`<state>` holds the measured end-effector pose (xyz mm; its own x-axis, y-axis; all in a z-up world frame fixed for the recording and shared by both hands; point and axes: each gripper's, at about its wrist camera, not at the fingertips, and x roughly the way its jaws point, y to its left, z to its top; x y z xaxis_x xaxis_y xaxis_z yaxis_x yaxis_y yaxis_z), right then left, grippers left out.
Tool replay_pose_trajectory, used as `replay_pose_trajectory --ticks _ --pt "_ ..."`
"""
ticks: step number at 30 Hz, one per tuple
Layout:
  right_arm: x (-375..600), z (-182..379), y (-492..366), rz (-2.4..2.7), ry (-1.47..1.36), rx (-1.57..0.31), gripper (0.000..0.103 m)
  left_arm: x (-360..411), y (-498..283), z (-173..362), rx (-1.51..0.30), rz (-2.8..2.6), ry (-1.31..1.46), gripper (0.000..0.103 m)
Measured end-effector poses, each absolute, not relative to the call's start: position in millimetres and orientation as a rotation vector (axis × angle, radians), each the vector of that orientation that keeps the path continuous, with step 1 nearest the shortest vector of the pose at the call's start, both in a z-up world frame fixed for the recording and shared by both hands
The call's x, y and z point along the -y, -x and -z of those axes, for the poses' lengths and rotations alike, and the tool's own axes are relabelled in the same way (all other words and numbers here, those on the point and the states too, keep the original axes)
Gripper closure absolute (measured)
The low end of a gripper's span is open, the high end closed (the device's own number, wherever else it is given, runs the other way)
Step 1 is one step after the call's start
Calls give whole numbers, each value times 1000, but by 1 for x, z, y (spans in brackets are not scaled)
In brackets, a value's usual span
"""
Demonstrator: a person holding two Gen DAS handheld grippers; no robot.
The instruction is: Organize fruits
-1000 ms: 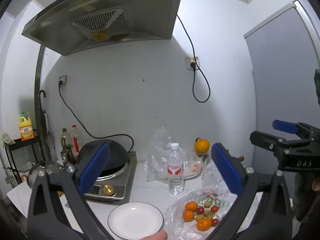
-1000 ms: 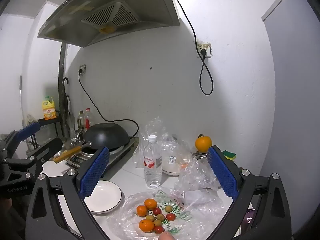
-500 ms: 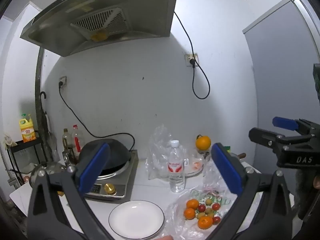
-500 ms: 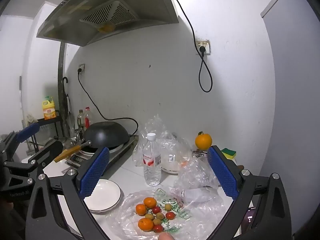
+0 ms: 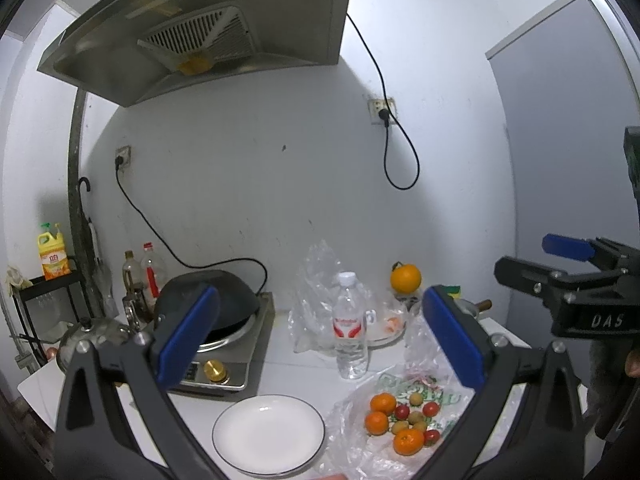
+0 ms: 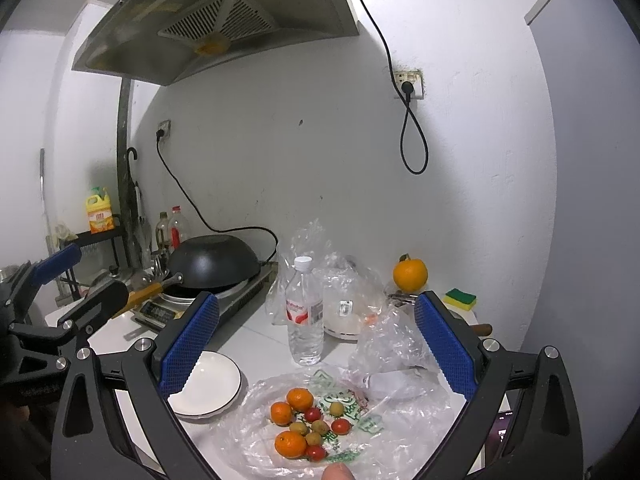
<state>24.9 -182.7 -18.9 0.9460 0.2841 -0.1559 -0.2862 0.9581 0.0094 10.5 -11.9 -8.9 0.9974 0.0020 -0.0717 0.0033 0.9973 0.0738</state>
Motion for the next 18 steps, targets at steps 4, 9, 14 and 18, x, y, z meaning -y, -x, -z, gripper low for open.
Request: replay_pose_trajectory --ticks 4,9,14,18 --pt "183 18 -27 -291 15 -164 3 12 -12 10 -71 -1 -70 0" --pt "184 16 -28 -295 17 -168 3 11 -10 10 -63 2 -59 0" --pt "184 17 -29 -295 16 -169 3 10 -10 10 -63 2 -58 0" --pt "184 18 -28 -295 16 -170 3 10 -10 10 -63 2 -57 0"
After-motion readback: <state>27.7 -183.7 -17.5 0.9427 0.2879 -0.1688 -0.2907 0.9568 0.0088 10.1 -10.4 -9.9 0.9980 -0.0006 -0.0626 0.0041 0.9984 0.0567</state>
